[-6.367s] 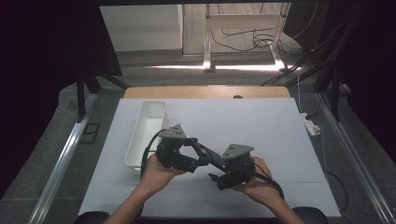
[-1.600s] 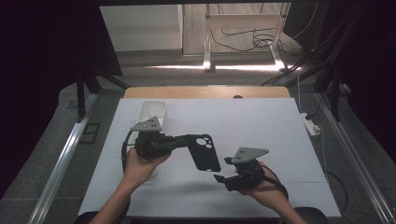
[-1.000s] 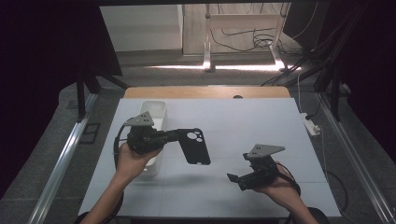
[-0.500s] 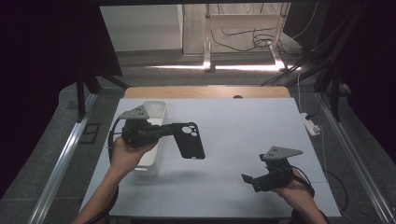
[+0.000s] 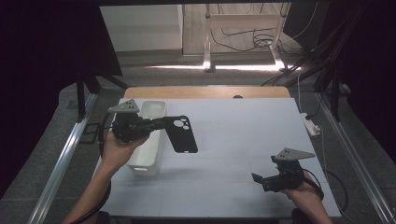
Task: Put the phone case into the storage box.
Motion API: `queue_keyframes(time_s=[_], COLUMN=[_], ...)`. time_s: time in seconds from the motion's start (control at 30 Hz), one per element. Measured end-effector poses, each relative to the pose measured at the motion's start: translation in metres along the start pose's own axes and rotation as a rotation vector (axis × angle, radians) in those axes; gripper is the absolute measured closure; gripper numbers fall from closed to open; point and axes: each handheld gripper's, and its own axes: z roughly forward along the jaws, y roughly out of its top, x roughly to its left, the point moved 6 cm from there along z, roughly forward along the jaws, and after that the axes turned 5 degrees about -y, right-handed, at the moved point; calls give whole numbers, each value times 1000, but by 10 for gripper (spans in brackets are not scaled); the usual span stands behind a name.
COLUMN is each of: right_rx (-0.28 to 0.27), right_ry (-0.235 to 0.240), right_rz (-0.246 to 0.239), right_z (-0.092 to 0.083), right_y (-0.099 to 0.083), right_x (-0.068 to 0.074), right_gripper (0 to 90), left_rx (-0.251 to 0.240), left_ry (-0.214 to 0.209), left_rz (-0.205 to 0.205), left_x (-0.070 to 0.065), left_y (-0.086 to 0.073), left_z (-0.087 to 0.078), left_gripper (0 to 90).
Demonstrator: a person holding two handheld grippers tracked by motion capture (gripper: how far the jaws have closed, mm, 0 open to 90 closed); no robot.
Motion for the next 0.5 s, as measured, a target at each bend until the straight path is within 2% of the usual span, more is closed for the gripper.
queue_keyframes(time_s=[0.1, 0.17, 0.23, 0.3, 0.37, 0.5], right_rx=[7, 20, 2, 10, -5, 4], right_ry=[-34, -80, -86, -114, -114, -129], right_rz=[-1, 2, 27, 24, 45, 54], right_z=[-2, -4, -9, -13, -15, -20], right_y=[-5, -10, -9, -11, -11, -13], right_x=[-6, -12, -15, -19, -21, -24], right_gripper=[0, 0, 0, 0, 0, 0], left_rx=[0, -2, -5, -5, -3, 4], left_ry=[8, 12, 16, 19, 26, 38], left_rz=[-1, -2, -4, -4, -5, -2], left_x=[3, 5, 7, 8, 11, 15], left_y=[2, 2, 4, 4, 6, 7], left_z=[-4, -6, -8, -10, -13, -16], left_gripper=[839, 839, 839, 839, 839, 839])
